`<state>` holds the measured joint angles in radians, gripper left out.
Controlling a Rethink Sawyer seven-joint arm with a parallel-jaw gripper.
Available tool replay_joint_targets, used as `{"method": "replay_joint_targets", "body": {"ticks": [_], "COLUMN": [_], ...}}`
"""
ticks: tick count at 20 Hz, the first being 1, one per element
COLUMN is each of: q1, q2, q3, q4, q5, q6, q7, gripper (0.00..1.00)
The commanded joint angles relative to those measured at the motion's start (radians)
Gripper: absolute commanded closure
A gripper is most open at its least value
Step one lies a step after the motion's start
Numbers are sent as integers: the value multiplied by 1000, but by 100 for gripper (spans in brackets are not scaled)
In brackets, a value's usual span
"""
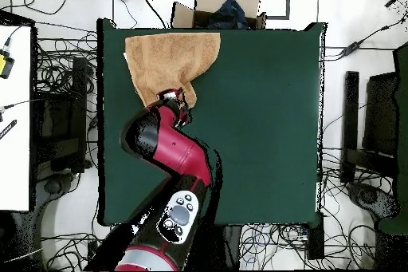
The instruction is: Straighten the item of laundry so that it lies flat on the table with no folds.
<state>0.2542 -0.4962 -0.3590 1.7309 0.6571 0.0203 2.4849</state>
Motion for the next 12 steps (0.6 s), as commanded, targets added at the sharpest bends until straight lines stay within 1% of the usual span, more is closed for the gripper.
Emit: {"method": "replay_joint_targets", "body": {"ticks": [1,4,7,10,12], "q1": [48,89,113,117,99], "q2": [52,75,95,118,126], "q3": [101,58,27,9,24], "q4": [-77,-121,-157,-183,-193], "q5": [112,168,213,246,251], "q6": [19,56,81,87,73], "q7": [248,258,261,251,232], "gripper": [0,0,0,0,0]}}
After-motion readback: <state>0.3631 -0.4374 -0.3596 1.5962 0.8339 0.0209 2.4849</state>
